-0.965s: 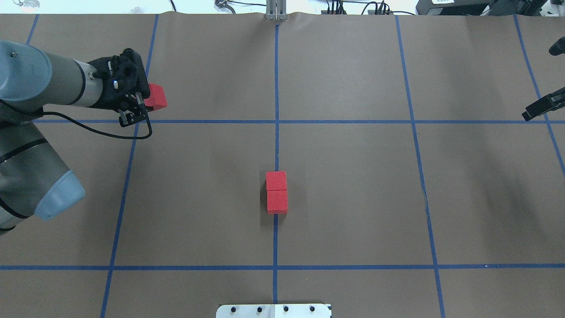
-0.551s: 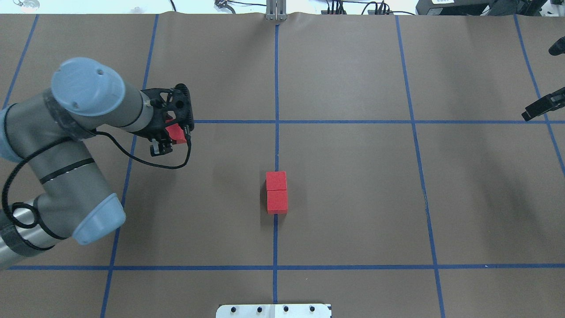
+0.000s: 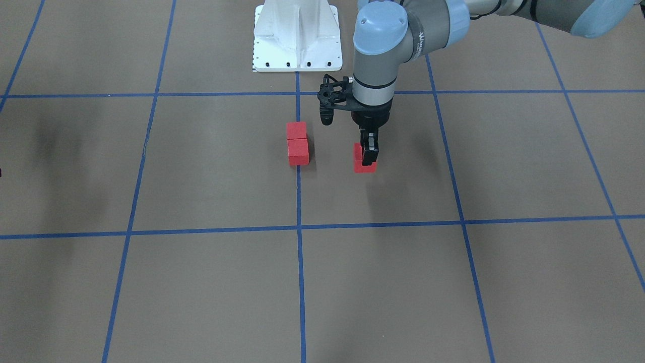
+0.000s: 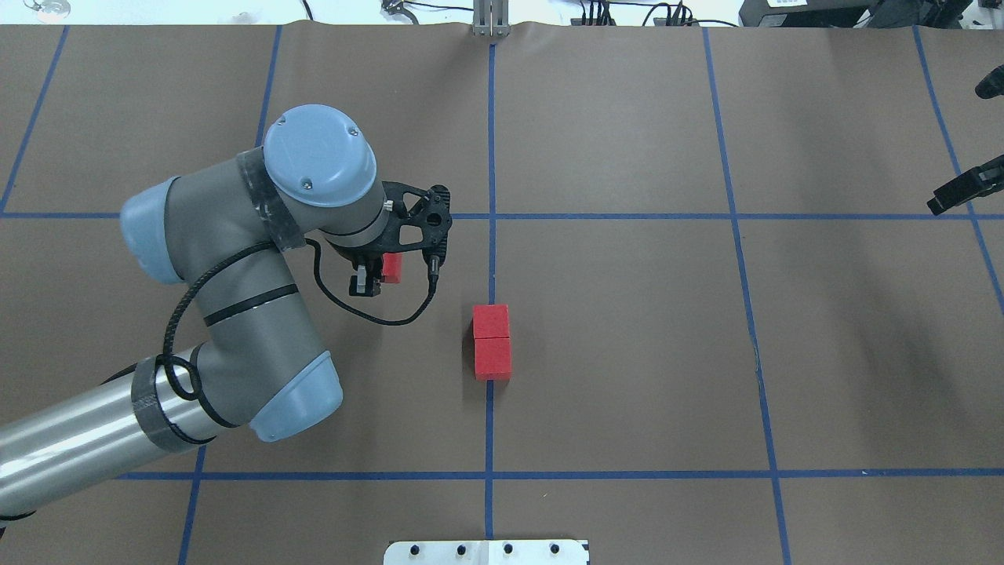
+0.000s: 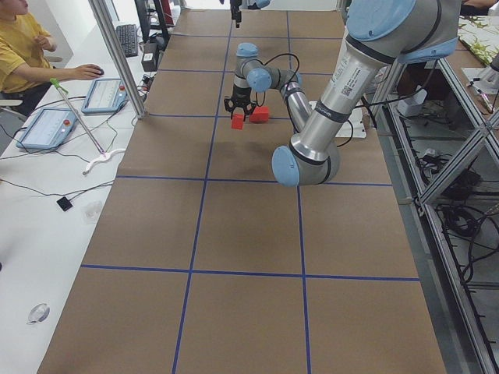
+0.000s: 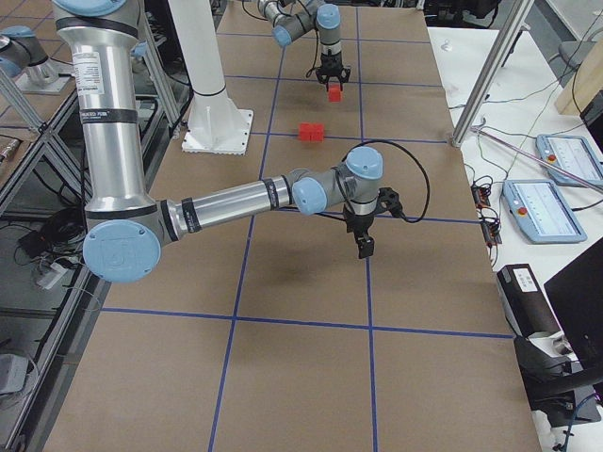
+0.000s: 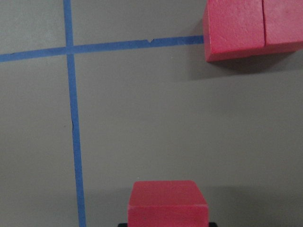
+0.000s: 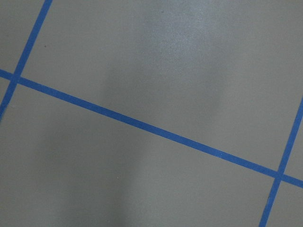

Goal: Form red blocks into L shape at center
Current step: 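Lower the held cube beside the center pair, next to the cube farther from the robot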

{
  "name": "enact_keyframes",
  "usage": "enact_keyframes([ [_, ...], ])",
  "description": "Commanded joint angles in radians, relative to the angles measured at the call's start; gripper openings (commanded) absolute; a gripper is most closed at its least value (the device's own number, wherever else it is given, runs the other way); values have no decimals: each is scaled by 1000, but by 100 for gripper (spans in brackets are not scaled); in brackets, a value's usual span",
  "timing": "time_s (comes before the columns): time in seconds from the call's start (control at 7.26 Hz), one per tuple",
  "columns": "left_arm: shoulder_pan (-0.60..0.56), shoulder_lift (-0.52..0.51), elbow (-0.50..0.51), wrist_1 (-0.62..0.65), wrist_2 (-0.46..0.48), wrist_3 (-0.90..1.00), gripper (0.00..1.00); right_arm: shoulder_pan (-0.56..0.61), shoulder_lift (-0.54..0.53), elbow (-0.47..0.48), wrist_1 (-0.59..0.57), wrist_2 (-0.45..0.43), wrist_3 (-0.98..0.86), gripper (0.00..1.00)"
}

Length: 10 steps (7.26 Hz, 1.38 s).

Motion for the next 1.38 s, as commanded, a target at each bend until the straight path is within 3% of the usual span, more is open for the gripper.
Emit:
enact_keyframes([
  [0.0,21,-85,113,-7,-22,-32,0,0,0,0,0,0,3,100],
  [0.28,37,-88,131,-11,-81,-83,0,0,0,-2,0,0,4,100],
  [1.24,91,-91,144,-53,-83,-141,0,0,-3,-3,-3,2,6,100],
])
